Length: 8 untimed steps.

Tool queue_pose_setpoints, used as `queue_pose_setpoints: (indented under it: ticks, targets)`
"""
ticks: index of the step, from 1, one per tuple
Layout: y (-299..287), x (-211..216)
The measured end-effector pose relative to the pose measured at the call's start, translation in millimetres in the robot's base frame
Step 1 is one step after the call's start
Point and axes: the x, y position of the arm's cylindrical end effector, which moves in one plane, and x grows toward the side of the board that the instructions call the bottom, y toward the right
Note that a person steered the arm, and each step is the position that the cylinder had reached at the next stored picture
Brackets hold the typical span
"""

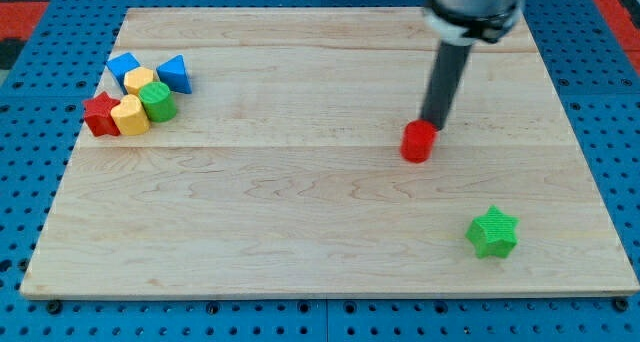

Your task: Drag the red circle to the bottom right of the blue triangle

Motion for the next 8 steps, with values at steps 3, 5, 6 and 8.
queue_pose_setpoints:
  ticks: [3,5,6,8]
  targets:
    - [-74,32]
    - [-132,-2]
    - [-137,-17]
    - [-215,-35]
